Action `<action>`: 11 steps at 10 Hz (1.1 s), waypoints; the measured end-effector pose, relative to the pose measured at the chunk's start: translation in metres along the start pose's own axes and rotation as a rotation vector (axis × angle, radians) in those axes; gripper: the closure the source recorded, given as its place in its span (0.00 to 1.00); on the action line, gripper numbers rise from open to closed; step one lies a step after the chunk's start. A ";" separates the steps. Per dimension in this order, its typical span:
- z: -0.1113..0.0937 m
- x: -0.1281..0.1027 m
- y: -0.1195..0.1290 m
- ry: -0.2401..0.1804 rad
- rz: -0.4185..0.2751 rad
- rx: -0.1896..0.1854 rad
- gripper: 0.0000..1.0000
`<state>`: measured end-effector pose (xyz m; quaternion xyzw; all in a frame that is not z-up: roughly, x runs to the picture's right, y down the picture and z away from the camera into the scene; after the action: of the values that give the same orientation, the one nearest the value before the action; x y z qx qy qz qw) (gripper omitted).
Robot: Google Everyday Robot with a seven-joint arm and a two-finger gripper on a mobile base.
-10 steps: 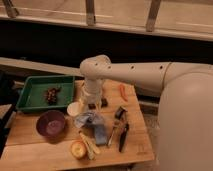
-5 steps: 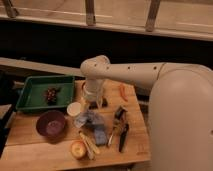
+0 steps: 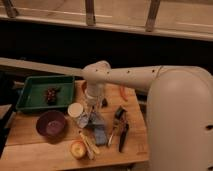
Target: Wipe red bowl with towel
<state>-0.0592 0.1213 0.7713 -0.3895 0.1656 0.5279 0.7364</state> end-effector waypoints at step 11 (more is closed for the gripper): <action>-0.142 -0.084 -0.011 -0.337 0.167 0.041 1.00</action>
<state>-0.0579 -0.0413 0.7397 -0.2655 0.0825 0.6414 0.7151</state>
